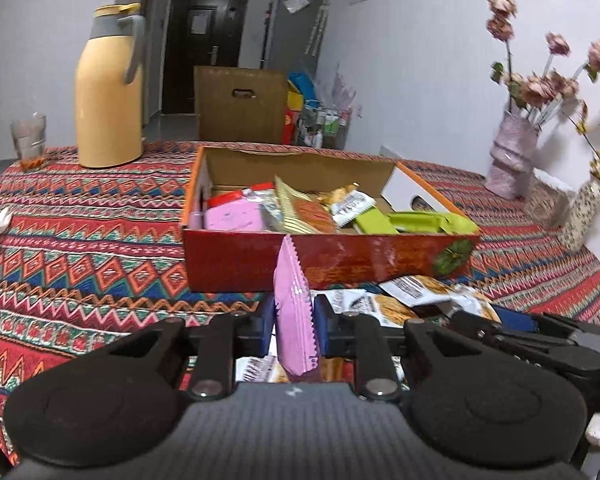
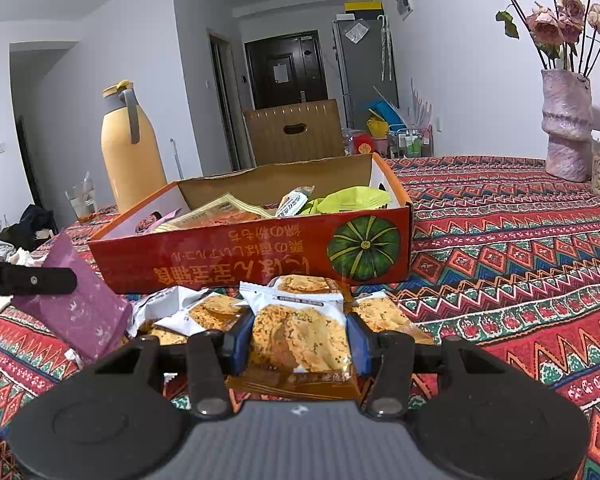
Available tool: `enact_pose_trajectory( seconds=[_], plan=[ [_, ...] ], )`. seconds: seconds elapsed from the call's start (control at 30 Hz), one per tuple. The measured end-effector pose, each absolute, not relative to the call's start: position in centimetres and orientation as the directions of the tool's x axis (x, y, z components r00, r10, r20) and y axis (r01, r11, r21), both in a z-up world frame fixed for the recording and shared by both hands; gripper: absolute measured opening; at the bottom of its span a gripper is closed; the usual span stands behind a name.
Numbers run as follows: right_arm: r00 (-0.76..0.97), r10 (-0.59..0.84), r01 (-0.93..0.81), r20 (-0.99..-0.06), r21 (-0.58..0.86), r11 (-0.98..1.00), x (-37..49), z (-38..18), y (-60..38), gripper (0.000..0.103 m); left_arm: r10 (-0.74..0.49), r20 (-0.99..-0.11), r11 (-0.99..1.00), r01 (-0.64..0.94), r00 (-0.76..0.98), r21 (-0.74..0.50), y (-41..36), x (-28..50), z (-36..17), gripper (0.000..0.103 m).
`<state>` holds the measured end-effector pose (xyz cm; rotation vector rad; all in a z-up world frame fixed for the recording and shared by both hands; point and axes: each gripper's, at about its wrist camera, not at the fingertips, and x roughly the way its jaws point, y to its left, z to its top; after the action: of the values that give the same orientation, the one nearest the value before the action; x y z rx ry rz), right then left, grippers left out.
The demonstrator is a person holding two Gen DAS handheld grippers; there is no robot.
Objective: Organize snacks
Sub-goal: 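Carry the pink packet and cookie packet over the box and release both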
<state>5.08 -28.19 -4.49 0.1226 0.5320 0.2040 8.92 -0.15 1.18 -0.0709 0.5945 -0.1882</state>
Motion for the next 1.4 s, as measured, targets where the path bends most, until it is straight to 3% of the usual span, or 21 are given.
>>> enact_pose_trajectory(
  seconds=[0.3,0.47,0.6,0.7,0.83,1.4],
  plan=[
    [0.845,0.232,-0.168,-0.483,0.171,0.971,4.9,-4.5,-28.2,0.048,-0.177,-0.594,0.984,0.159,0.785,-0.083,-2.2,10.0,-0.4,0.024],
    [0.846,0.238,-0.174,-0.477,0.175,0.969,4.8,-4.4,-28.1,0.048,-0.154,-0.615,0.988,0.132,0.773,-0.082,-2.3,10.6,-1.4,0.038],
    [0.846,0.241,-0.176,-0.475,0.177,0.968,4.7,-4.4,-28.1,0.048,-0.149,-0.617,0.989,0.125,0.773,-0.083,-2.1,10.8,-1.4,0.039],
    [0.846,0.241,-0.176,-0.475,0.177,0.968,4.7,-4.4,-28.1,0.048,-0.153,-0.613,0.988,0.129,0.775,-0.083,-2.2,10.7,-1.4,0.025],
    [0.846,0.24,-0.176,-0.476,0.176,0.969,4.7,-4.4,-28.0,0.048,-0.179,-0.603,0.984,0.157,0.777,-0.089,-2.5,10.5,-1.2,0.021],
    [0.867,0.266,-0.22,-0.422,0.155,0.963,4.6,-1.6,-27.4,0.048,-0.206,-0.493,0.978,0.189,0.845,-0.085,-2.8,10.1,3.3,0.021]
  ],
)
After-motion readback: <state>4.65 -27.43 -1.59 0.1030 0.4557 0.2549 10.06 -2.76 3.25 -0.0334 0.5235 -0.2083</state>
